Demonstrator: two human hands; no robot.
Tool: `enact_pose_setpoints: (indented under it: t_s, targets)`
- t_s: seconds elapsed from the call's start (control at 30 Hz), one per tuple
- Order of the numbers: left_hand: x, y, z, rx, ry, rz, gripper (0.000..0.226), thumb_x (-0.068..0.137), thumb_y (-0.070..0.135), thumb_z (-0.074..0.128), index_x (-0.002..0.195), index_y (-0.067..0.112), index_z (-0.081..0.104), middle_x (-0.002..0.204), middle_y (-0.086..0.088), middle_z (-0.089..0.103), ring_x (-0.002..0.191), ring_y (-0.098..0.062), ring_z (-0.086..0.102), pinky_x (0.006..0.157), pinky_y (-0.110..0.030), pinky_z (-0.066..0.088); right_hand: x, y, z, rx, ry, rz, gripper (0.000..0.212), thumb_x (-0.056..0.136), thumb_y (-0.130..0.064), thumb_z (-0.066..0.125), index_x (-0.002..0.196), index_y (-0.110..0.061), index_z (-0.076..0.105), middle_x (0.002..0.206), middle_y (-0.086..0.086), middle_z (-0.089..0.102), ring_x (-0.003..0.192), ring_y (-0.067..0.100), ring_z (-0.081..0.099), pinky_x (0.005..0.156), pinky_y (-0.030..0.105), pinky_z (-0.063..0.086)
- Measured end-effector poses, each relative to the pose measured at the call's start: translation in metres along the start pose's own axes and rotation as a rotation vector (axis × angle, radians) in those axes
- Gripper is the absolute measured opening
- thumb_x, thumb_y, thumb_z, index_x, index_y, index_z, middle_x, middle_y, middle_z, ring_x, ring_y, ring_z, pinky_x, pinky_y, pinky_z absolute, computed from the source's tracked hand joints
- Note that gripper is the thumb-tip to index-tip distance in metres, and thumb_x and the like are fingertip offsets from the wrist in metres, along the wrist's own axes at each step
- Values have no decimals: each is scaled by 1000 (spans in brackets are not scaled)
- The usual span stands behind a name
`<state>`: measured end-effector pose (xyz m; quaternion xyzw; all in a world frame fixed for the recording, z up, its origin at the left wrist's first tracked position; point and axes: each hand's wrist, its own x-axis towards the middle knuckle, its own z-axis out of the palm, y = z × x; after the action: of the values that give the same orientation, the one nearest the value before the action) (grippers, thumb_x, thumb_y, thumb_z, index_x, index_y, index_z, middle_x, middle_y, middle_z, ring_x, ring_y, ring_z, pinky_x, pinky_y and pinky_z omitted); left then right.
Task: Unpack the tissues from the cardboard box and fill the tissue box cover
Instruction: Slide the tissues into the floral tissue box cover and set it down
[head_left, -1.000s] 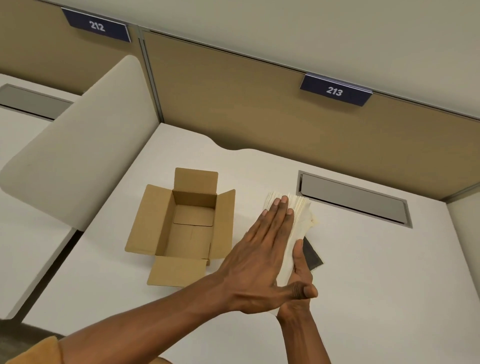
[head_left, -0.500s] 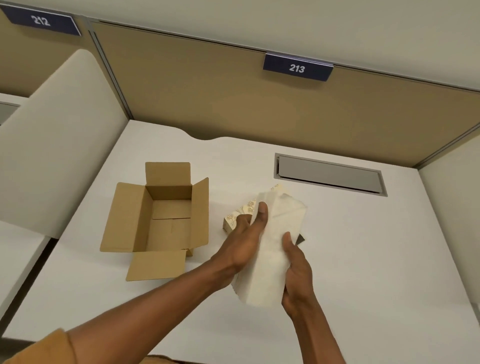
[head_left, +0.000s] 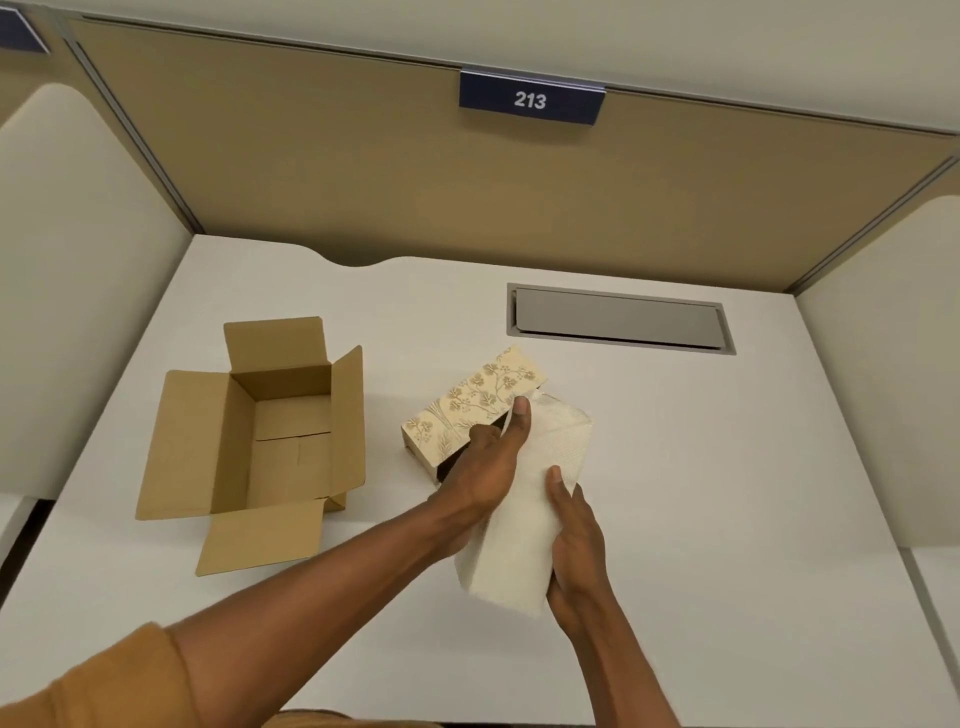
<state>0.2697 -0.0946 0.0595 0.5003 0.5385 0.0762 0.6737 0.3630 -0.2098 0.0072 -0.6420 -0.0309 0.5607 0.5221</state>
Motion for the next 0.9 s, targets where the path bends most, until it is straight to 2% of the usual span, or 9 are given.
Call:
enact_pose_setpoints:
  t_s: [0.07, 0.13, 0.2, 0.33, 0.4, 0.47, 0.63, 0.8, 0.9]
  targets:
    - [10, 0, -6, 97, 37, 40, 83, 85, 94, 49, 122, 21, 67, 121, 1, 75, 114, -17, 69, 101, -41, 57, 11, 3, -8, 104, 16, 9, 49, 102, -56, 65, 143, -30, 62, 134, -1, 76, 122, 26, 73, 108, 53, 56]
    - [22, -2, -16, 231, 137, 127, 49, 95, 70, 65, 104, 22, 73, 109, 6, 78, 105, -20, 72, 93, -44, 59, 22, 5, -16, 205, 35, 12, 48, 102, -51, 67, 140, -22, 65, 131, 8, 79, 120, 33, 76, 104, 57, 60]
    - [34, -3, -26, 401, 233, 206, 32, 100, 53, 71, 104, 21, 76, 115, 5, 79, 104, -21, 72, 92, -47, 64, 36, 9, -22, 242, 76, 33, 47, 102, -49, 69, 138, -19, 65, 127, 10, 80, 119, 35, 76, 102, 58, 61]
    - [63, -5, -43, 641, 346, 332, 20, 101, 41, 74, 103, 22, 71, 129, -1, 77, 108, -21, 72, 84, -43, 66, 66, 16, -25, 232, 110, 49, 44, 101, -42, 71, 135, -15, 63, 119, 9, 83, 111, 33, 79, 93, 53, 64]
    - [82, -5, -51, 748, 354, 379, 24, 99, 42, 75, 109, 21, 69, 129, -2, 73, 115, -21, 67, 87, -41, 62, 79, 18, -25, 232, 127, 60, 40, 100, -41, 73, 130, -16, 65, 114, 7, 84, 102, 28, 82, 80, 45, 67]
    - [99, -5, -56, 844, 346, 388, 37, 97, 43, 77, 121, 17, 67, 134, -3, 66, 124, -24, 60, 92, -41, 56, 92, 18, -25, 220, 146, 67, 37, 98, -39, 76, 125, -16, 67, 113, 5, 84, 106, 30, 80, 75, 43, 66]
    - [129, -7, -67, 967, 313, 378, 41, 98, 41, 76, 127, 15, 65, 139, -7, 62, 126, -27, 59, 98, -43, 56, 121, 19, -21, 186, 161, 83, 35, 96, -37, 80, 121, -15, 70, 106, 1, 86, 113, 31, 75, 76, 44, 64]
    - [144, -8, -71, 930, 265, 264, 68, 96, 48, 77, 145, 10, 51, 151, -9, 47, 125, -33, 64, 93, -47, 58, 138, 18, -15, 175, 158, 120, 46, 90, -35, 86, 127, -12, 70, 116, 6, 84, 114, 31, 77, 96, 55, 64]
    - [150, -9, -71, 932, 209, 199, 77, 93, 53, 79, 149, 11, 46, 152, -8, 47, 128, -34, 64, 96, -46, 56, 143, 18, -11, 180, 159, 124, 43, 89, -32, 88, 124, -13, 73, 114, 6, 85, 111, 30, 78, 84, 47, 67]
